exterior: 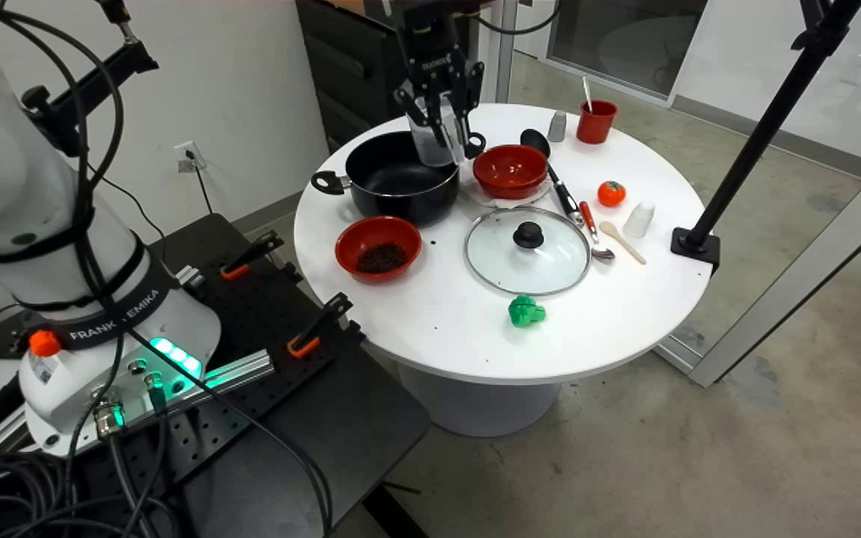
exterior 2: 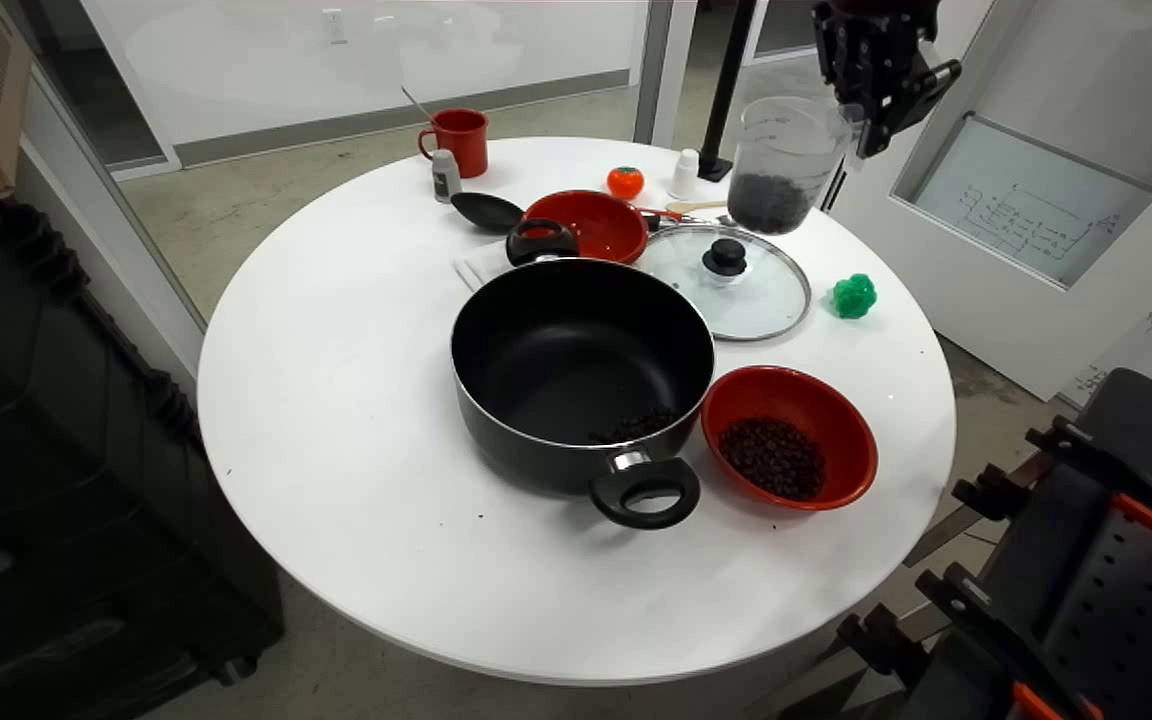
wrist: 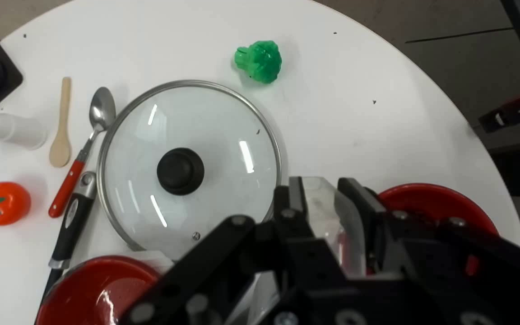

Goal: Put some of the objects from the measuring cup into the pot

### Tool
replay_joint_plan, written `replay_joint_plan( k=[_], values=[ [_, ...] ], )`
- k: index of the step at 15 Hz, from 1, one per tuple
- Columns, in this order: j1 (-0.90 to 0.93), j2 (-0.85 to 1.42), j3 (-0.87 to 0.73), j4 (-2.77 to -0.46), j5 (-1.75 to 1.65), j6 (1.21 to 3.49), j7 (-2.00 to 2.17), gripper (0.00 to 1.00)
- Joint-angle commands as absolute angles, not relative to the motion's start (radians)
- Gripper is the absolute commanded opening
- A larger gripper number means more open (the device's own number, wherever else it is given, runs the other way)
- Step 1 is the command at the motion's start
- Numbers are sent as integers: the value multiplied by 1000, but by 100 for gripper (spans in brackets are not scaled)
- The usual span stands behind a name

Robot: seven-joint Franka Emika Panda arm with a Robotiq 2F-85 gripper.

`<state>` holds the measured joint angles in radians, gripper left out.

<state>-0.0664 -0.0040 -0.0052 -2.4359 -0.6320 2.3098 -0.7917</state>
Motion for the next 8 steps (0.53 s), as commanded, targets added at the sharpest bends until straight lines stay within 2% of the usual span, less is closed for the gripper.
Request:
replay_joint_plan(
  k=[1, 2, 8],
  values=[
    [-4, 36, 30, -2323, -593, 2160, -802, 6],
    [-19, 2, 11, -2384, -616, 2226, -793, 26],
    [-1, 30, 25, -2343, -611, 2187, -793, 26]
  ],
)
